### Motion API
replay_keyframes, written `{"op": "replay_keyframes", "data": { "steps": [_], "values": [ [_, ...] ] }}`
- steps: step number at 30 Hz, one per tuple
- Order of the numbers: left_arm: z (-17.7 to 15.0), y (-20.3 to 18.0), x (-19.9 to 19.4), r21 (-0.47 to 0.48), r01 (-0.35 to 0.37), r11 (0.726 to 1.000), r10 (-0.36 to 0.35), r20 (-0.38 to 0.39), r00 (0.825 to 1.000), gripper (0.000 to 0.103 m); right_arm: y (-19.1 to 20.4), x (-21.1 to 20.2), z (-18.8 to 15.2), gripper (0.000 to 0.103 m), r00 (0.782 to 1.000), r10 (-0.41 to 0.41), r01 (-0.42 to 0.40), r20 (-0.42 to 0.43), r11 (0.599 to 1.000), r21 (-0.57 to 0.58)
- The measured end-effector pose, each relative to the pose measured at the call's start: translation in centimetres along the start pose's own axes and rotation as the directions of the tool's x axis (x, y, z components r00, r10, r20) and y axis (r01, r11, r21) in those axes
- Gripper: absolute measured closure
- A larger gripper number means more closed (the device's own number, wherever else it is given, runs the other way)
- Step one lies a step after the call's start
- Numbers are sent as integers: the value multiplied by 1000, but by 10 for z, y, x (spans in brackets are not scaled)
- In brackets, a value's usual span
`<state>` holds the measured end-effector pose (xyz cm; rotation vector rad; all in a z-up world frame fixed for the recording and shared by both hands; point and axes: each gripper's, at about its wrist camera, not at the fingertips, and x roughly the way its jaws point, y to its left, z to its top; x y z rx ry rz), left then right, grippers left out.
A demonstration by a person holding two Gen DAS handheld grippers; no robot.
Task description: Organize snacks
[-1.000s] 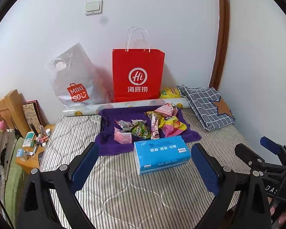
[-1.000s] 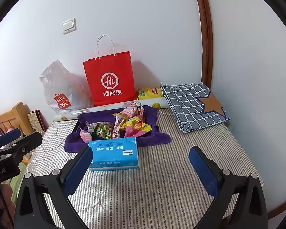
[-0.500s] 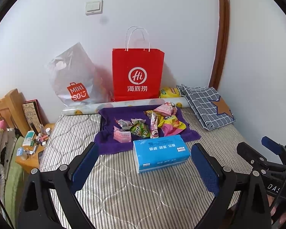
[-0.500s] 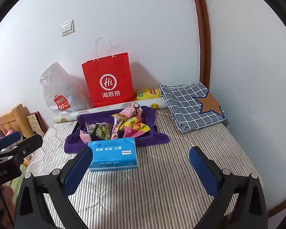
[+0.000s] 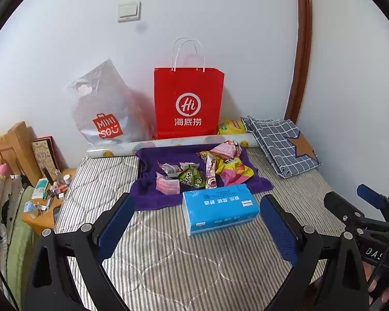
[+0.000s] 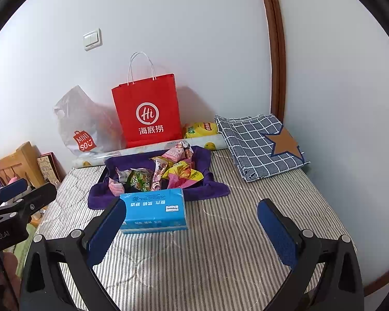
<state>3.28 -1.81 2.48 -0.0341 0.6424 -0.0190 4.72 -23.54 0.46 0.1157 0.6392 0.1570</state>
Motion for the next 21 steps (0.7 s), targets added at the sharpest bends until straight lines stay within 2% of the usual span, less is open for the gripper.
{"op": "replay_keyframes", "data": {
  "steps": [21],
  "values": [
    [0, 4, -1, -10, -3, 1000, 3, 2, 1000, 7, 0, -4, 0, 1, 1000, 4, -4, 7, 1000, 3]
  ]
}}
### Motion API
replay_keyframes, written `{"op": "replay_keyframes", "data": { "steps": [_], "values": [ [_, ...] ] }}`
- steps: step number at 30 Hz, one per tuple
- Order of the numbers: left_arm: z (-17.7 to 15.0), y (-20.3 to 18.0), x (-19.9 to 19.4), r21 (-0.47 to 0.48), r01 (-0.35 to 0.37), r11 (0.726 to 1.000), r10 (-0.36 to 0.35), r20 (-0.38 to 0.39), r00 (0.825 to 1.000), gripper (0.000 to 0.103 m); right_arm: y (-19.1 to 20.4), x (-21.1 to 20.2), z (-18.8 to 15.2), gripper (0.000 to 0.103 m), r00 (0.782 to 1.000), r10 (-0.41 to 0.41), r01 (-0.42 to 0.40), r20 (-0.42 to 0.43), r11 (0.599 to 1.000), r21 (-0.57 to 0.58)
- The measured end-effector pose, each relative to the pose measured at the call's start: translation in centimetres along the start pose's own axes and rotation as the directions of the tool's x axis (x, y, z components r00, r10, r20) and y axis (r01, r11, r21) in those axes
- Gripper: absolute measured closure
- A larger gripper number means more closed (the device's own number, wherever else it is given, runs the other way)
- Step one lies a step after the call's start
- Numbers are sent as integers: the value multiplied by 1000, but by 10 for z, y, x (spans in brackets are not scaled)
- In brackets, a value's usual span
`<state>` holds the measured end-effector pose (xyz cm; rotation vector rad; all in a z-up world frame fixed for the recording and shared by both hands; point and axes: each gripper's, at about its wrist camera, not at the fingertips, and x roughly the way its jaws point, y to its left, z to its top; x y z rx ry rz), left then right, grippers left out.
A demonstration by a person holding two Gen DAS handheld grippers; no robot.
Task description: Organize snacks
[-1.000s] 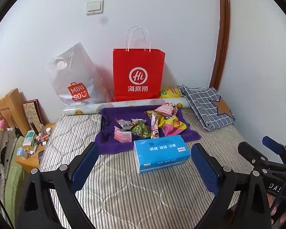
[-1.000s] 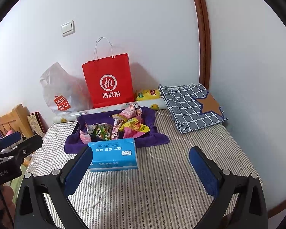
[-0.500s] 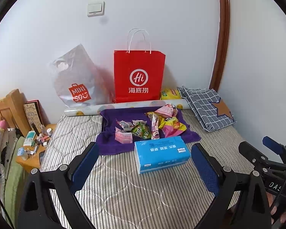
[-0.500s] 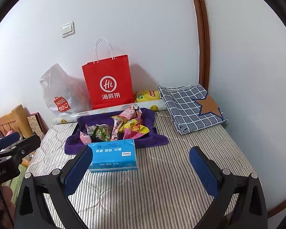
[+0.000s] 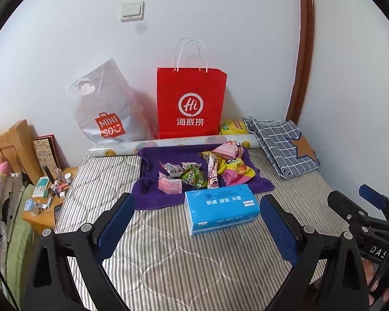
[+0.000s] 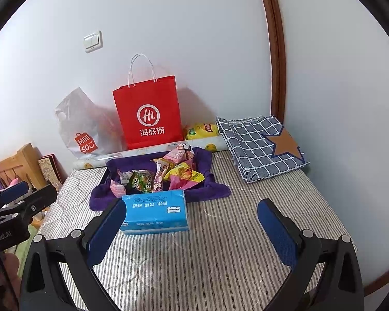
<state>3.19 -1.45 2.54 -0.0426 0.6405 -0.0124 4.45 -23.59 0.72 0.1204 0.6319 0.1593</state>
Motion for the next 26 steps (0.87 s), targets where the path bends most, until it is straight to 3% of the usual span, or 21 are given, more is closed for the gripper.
{"op": "replay_keyframes", "data": {
  "steps": [26],
  "values": [
    [-3, 0, -4, -9, -6, 1000, 6, 7, 1000, 7, 0, 1, -1, 1, 1000, 5, -5, 1, 1000, 5]
  ]
}}
